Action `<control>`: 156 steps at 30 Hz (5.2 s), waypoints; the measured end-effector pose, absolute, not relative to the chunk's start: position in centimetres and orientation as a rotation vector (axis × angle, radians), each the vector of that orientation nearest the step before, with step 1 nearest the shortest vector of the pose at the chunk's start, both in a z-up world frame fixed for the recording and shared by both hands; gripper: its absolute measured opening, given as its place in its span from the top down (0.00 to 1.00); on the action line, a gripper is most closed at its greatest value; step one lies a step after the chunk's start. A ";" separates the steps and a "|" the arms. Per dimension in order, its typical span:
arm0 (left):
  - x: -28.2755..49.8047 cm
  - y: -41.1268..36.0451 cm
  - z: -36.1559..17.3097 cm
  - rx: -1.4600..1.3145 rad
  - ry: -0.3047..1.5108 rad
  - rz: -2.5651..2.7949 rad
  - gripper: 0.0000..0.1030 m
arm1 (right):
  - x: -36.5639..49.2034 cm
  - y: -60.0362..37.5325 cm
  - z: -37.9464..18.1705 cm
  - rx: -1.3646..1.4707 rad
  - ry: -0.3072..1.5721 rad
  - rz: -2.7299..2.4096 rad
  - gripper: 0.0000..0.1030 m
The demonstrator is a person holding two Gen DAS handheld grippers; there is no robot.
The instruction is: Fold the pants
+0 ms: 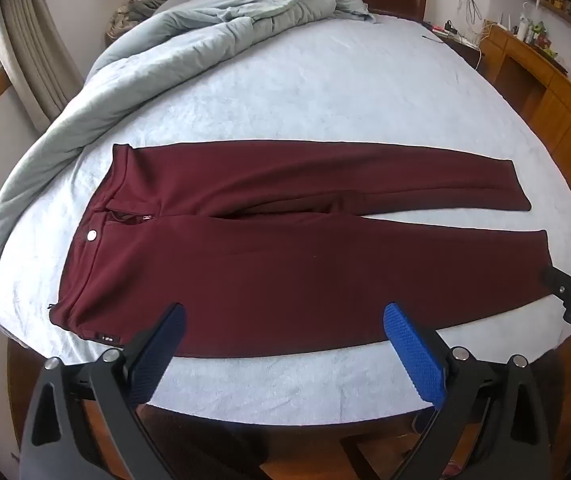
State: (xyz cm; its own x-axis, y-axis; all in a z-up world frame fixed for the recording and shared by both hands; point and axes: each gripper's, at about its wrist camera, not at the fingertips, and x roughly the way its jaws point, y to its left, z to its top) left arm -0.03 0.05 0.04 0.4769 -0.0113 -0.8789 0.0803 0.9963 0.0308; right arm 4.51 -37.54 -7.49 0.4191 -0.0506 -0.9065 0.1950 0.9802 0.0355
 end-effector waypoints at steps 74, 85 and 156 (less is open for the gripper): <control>0.6 -0.6 2.0 0.084 1.041 -0.053 0.04 | 5.6 -37.0 -6.7 0.126 1.112 -0.160 0.02; 1.1 -0.5 2.0 0.081 1.044 -0.059 0.04 | 6.1 -37.0 -6.8 0.127 1.118 -0.162 0.02; 32.0 -22.8 -12.6 0.202 1.188 -0.991 0.04 | 27.0 -64.1 -11.7 0.177 0.967 0.353 0.81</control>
State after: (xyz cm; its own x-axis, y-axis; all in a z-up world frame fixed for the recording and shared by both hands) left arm 31.97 -22.80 -12.58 0.0274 -0.5381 -0.8425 0.7327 0.5841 -0.3492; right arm 27.04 -64.14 -11.68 0.5170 0.3702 -0.7718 -0.2141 0.9289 0.3022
